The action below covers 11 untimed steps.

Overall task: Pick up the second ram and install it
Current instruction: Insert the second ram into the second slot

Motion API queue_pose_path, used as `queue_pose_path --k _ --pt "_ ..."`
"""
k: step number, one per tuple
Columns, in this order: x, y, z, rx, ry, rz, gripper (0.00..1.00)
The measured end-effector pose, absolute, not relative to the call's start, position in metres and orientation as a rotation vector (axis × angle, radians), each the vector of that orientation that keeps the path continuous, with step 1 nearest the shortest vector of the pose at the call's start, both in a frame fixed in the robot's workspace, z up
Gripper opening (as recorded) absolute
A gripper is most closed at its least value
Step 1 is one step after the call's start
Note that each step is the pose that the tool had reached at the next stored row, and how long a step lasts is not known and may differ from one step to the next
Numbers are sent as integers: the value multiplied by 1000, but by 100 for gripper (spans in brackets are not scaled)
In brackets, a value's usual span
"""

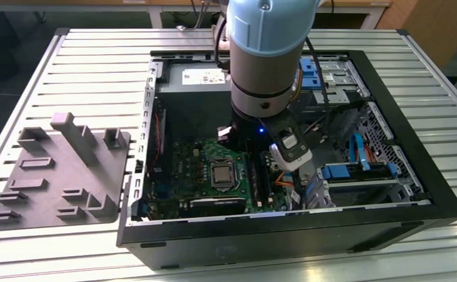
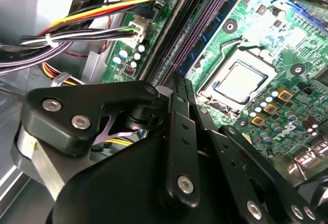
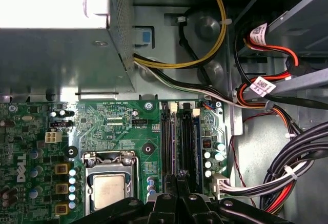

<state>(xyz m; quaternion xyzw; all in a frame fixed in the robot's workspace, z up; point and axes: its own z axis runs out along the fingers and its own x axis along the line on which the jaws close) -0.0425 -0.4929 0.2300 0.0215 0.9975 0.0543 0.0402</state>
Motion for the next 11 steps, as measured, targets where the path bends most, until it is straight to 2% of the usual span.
queue_pose_path --k 11 --pt "-39 -493 230 62 3057 166 12"
